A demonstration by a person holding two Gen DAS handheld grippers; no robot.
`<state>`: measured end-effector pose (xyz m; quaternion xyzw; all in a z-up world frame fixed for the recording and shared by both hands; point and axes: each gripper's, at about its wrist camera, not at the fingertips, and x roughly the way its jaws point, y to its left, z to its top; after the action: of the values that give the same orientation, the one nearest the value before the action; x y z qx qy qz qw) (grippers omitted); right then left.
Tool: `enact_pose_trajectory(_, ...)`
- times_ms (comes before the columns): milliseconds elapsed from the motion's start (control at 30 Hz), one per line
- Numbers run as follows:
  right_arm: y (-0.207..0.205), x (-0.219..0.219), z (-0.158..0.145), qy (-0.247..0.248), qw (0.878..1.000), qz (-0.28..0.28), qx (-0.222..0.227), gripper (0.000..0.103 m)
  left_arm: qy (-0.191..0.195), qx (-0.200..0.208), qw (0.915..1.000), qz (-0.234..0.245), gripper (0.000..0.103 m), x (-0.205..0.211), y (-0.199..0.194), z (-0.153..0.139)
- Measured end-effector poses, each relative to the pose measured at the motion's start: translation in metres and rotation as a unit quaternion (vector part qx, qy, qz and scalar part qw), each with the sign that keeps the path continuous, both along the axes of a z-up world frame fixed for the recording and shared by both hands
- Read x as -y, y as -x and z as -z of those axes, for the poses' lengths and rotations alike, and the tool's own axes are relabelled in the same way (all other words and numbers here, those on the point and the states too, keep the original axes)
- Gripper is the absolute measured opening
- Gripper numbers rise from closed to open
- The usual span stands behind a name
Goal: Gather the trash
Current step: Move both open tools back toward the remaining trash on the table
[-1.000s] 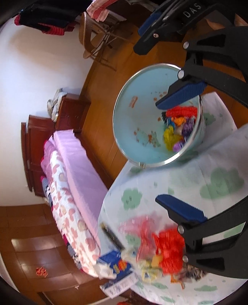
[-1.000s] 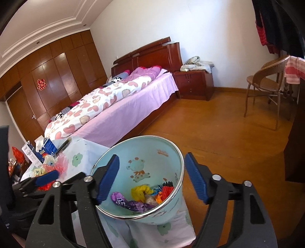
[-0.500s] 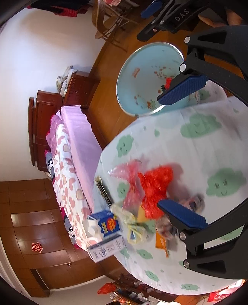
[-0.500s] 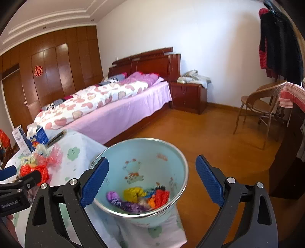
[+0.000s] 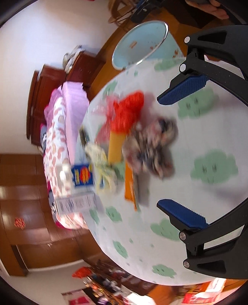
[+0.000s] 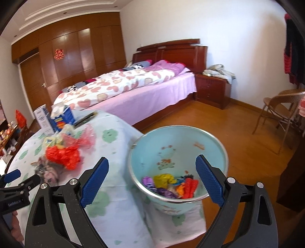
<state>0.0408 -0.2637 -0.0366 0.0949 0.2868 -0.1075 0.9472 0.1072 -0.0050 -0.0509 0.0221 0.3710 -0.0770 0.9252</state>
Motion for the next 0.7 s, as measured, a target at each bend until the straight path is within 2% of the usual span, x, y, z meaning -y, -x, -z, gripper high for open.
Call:
enact_pose_trajectory(100,-0.005,-0.016,0.001,0.001,1.000,-0.021,-0.004,0.091,0.002,0.002,0.9999,-0.013,0.097,-0.021,0.001,0.001)
enact_pose_trajectory(367,-0.015,-0.057,0.004,-0.002,0.998,-0.068,-0.014,0.089,0.018,-0.006,0.9995,-0.026,0.096,-0.046,-0.001,0.006)
enact_pose_trajectory(467,-0.019,-0.070,0.007,-0.005,0.996,-0.084,-0.022,0.082,0.023,-0.008,0.9995,-0.022,0.094,-0.050,-0.002,0.008)
enact_pose_trajectory(700,-0.032,-0.092,0.019,-0.011,0.993,-0.114,-0.039,0.082,0.034,-0.021,0.9992,-0.007,0.084,-0.048,-0.019,0.017)
